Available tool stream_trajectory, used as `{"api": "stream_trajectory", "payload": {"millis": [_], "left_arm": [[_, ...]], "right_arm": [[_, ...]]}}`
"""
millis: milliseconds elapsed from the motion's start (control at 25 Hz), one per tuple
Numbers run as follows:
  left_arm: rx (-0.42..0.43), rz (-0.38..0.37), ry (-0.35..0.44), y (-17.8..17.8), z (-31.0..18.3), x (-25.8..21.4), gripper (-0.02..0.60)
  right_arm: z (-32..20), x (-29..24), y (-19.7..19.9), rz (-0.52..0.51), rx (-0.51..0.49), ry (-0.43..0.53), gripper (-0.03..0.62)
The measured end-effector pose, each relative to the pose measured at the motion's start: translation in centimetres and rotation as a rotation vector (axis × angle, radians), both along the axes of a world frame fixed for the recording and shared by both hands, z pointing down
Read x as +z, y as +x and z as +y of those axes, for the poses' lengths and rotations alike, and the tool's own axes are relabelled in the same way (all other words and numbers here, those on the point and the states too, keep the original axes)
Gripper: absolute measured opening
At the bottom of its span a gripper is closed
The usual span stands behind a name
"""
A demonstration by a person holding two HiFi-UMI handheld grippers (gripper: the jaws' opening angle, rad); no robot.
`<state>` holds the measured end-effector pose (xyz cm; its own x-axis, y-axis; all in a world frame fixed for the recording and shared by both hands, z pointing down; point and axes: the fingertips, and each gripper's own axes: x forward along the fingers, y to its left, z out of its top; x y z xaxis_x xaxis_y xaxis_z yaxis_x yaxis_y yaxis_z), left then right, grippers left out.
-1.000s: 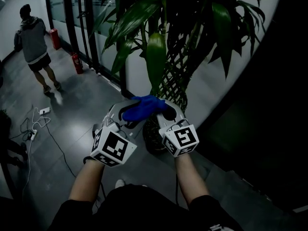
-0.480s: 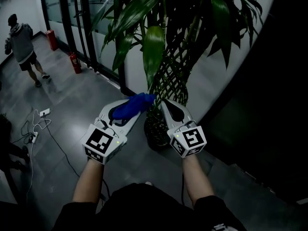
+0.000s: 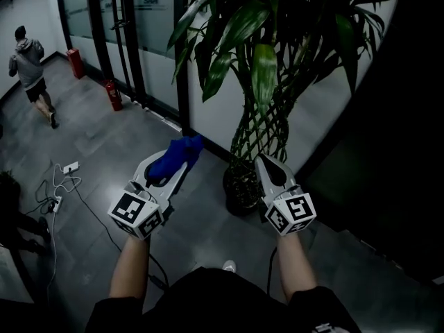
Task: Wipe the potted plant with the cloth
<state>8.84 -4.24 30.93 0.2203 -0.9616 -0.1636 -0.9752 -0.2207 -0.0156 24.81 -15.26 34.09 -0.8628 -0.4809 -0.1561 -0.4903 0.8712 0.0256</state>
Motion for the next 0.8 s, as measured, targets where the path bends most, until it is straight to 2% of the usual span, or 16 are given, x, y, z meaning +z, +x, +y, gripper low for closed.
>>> {"api": "stream_trajectory", "payload": {"millis": [120,440,560,800], "left_arm": [[-0.003,0.005,0.000,-2.2,2.7,1.5,0.155],[0.005,0.147,-0.046,-6.2,8.3,5.9,0.155],[-0.008,0.173,-0.042,-6.3,9.0,6.4,0.155],[-0.036,0.166,-0.037,-4.6,8.8,6.8,0.155]], "right_arm": [[2.4,0.9,-0.2,0.022,0.049,-0.001,0.003],[8.5,4.2,0.5,0.038,0.112,-0.087,0.003],[8.6,4.4,2.2,0.034,0.123,-0.087,0.003],[6.8,3.6,6.9,0.018,0.157,-0.064,0.003]]}}
